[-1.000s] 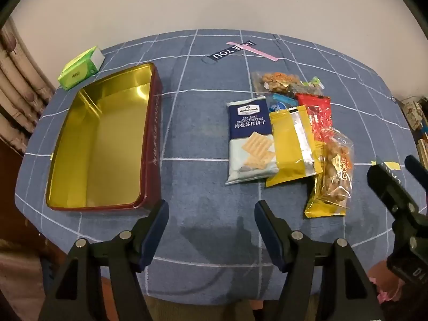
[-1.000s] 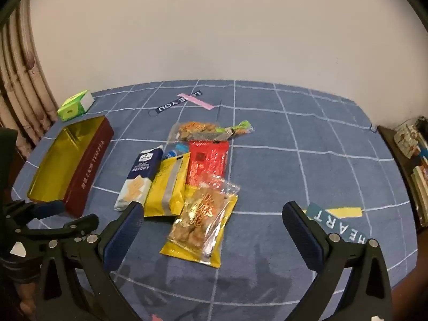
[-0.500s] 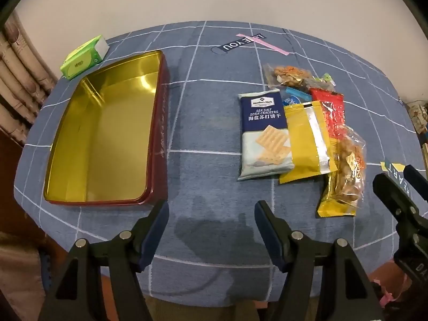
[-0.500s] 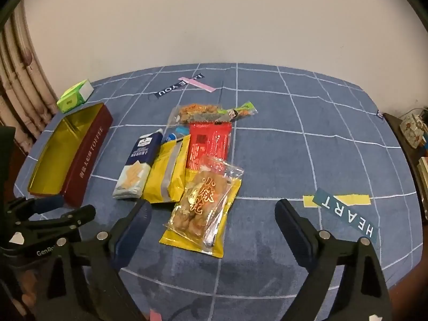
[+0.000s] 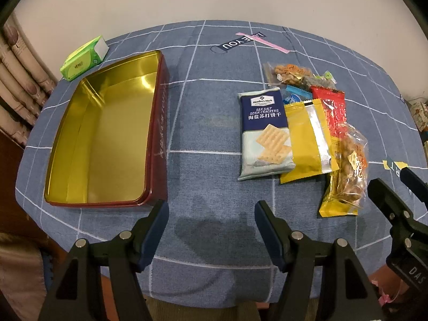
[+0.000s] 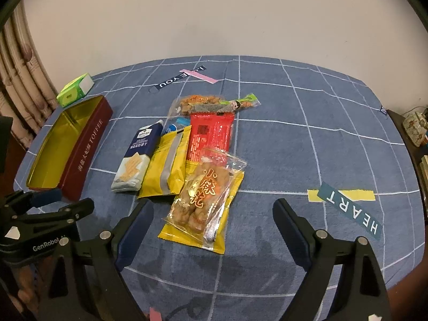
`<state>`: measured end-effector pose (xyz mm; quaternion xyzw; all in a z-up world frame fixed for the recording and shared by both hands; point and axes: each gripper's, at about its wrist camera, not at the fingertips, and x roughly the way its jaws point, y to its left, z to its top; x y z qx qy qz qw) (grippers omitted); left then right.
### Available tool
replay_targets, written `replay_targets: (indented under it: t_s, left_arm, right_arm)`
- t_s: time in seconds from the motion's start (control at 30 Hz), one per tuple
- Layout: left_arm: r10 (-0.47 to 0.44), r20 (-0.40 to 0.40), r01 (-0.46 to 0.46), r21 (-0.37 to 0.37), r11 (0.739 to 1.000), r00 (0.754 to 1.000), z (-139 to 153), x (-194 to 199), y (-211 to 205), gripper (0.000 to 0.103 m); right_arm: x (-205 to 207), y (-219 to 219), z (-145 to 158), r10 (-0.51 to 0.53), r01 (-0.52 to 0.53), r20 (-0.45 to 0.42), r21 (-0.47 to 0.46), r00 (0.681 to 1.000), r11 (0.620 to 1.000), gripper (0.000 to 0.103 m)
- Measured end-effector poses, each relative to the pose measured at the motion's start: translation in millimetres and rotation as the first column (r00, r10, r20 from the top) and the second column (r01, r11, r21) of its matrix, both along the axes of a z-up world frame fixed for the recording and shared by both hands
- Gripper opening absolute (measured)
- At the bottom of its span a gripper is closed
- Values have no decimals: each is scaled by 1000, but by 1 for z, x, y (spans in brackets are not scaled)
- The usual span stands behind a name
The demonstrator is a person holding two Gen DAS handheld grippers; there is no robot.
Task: Organize snacks
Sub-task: 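Move both tools toward the snack pile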
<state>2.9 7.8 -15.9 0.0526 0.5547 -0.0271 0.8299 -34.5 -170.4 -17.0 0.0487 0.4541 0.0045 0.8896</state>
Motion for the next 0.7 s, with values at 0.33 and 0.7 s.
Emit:
replay_targets:
  t_s: [0.33,0.7]
  left_arm:
    - [-17,-5,17,1,1000,1000,0,2,-5,68]
    - [-28,-11,28,1,1000,1000,-4,5,-9,68]
  right_arm:
    - [1,0,-1,-11,11,-6,-3,1000,1000,79]
    - [1,-2,0,-19,19,1,4,1000,1000,78]
